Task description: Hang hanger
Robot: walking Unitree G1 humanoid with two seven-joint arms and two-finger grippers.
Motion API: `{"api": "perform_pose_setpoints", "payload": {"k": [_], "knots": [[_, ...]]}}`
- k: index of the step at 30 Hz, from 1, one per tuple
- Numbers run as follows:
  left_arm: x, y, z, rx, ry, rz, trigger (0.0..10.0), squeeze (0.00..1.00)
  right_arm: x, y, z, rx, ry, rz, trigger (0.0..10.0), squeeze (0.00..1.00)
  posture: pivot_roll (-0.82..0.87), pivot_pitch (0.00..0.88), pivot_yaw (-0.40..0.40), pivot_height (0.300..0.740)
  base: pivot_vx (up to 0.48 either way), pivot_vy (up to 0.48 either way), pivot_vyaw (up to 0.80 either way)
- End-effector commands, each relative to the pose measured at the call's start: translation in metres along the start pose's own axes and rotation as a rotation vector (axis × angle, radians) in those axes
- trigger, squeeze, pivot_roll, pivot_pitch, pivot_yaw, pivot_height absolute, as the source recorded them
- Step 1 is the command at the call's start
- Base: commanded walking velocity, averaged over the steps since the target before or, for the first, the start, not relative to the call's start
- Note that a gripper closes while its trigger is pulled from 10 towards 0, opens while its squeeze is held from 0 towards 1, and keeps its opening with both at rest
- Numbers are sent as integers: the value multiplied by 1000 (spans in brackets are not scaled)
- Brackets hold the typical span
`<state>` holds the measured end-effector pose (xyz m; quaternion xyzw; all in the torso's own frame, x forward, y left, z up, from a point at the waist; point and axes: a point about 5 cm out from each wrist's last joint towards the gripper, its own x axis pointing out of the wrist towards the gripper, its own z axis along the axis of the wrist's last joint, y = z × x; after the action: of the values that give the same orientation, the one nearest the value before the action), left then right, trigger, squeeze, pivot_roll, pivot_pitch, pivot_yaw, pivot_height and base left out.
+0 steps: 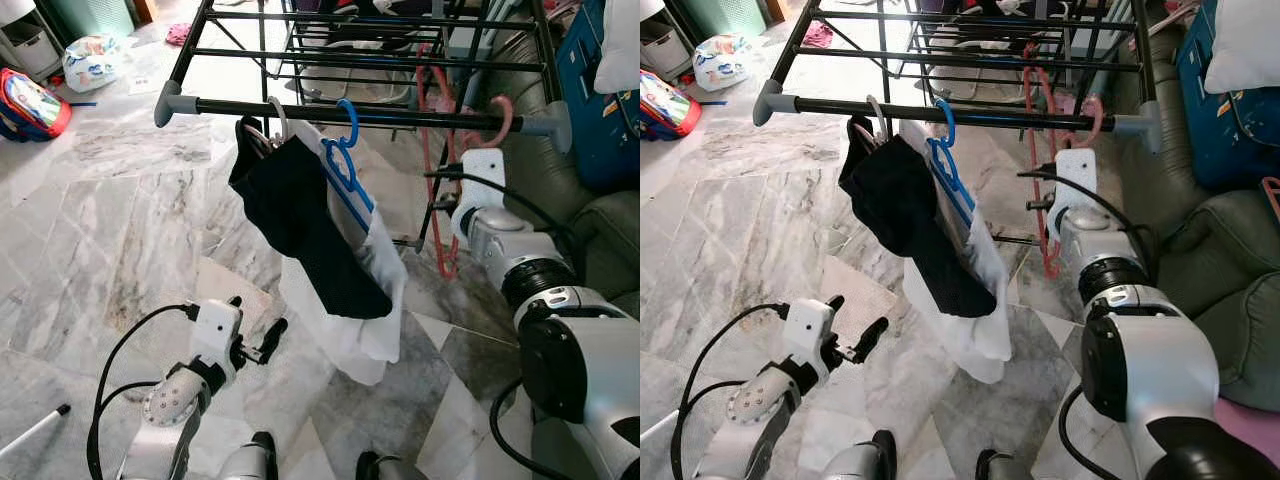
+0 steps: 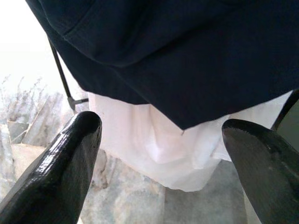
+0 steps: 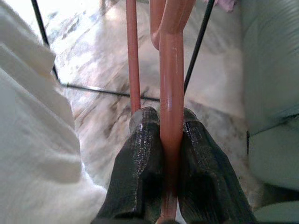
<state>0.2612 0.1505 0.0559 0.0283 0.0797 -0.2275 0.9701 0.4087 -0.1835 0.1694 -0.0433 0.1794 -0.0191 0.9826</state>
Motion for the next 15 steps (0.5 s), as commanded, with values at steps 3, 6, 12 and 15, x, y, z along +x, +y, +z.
{"api": "perform_pose_setpoints", "payload": {"k": [3, 6, 12, 15], "knots": [[-3, 1, -2, -3, 18, 10, 10000, 0, 0, 1, -20, -17, 67, 2, 10000, 0, 211, 249, 5, 740, 0, 0, 0], [-2, 1, -1, -2, 22, 8, 10000, 0, 0, 0, -25, -18, 80, 6, 10000, 0, 207, 250, 7, 740, 0, 0, 0], [-1, -2, -1, -3, 28, -3, 10000, 0, 0, -4, -24, -2, 64, 7, 10000, 1000, 192, 251, 10, 740, 0, 0, 0], [1, -3, -2, -5, 31, -6, 10000, 0, 0, -6, -17, -73, 21, 2, 10000, 1000, 187, 249, 8, 740, 0, 0, 0]]}}
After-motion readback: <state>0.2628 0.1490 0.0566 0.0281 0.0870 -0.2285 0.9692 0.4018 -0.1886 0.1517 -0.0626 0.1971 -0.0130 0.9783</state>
